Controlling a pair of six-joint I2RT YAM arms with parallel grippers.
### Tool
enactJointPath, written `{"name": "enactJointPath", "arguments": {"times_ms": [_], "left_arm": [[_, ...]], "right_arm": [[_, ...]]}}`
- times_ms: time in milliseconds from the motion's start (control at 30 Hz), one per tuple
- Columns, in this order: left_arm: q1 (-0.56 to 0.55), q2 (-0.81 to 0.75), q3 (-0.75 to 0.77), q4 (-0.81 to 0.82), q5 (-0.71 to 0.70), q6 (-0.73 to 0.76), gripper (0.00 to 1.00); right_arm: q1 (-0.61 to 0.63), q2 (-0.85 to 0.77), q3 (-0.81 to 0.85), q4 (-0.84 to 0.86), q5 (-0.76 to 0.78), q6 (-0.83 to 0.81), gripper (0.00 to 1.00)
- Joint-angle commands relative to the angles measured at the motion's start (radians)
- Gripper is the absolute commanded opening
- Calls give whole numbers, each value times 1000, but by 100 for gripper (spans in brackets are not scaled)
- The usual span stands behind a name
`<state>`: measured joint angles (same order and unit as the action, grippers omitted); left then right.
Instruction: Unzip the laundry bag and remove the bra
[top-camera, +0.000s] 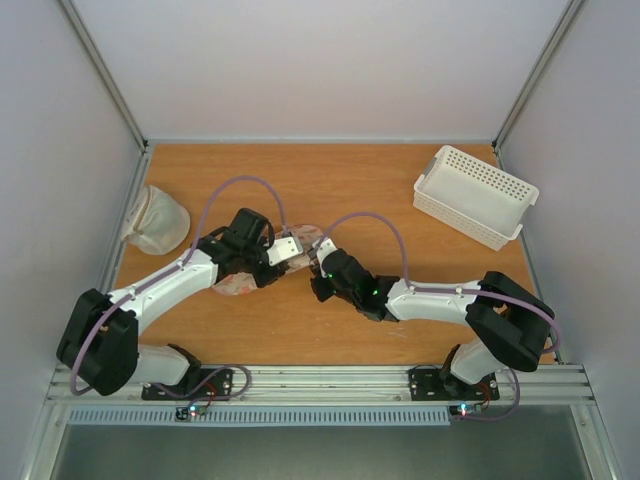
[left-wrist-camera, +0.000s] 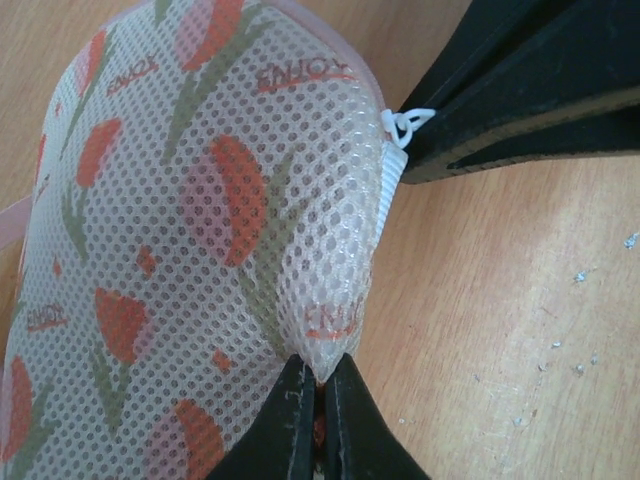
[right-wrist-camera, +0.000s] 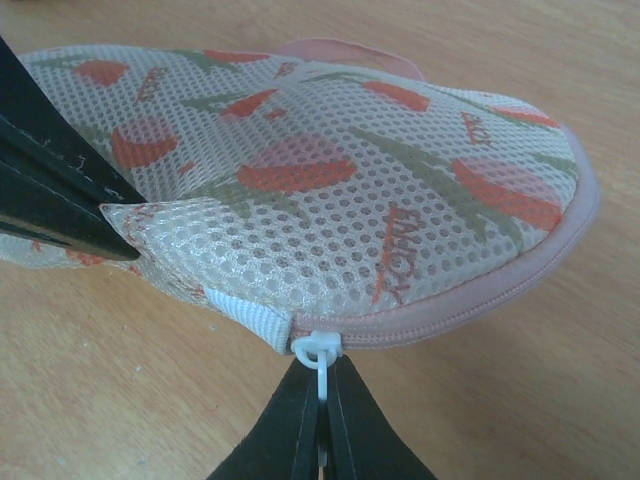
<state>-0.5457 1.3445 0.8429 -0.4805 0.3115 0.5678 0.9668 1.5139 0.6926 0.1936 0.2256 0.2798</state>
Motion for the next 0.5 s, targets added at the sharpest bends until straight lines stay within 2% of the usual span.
{"name": "enactJointPath", "arguments": {"times_ms": [0, 133, 300, 467], "left_arm": [[-5, -35, -33, 24, -1, 72, 1], [-5, -46, -64, 37, -14, 159, 1], [-5, -59, -91, 32, 5, 273, 1], [-6, -64, -108, 12, -9, 419, 1]], "right_arm": [[-20, -5, 25, -11, -13, -14, 1], [-80, -15, 15, -34, -106, -52, 1], [-146, 30, 54, -112, -321, -132, 1], [-223, 48, 67, -158, -411, -154, 1]]}}
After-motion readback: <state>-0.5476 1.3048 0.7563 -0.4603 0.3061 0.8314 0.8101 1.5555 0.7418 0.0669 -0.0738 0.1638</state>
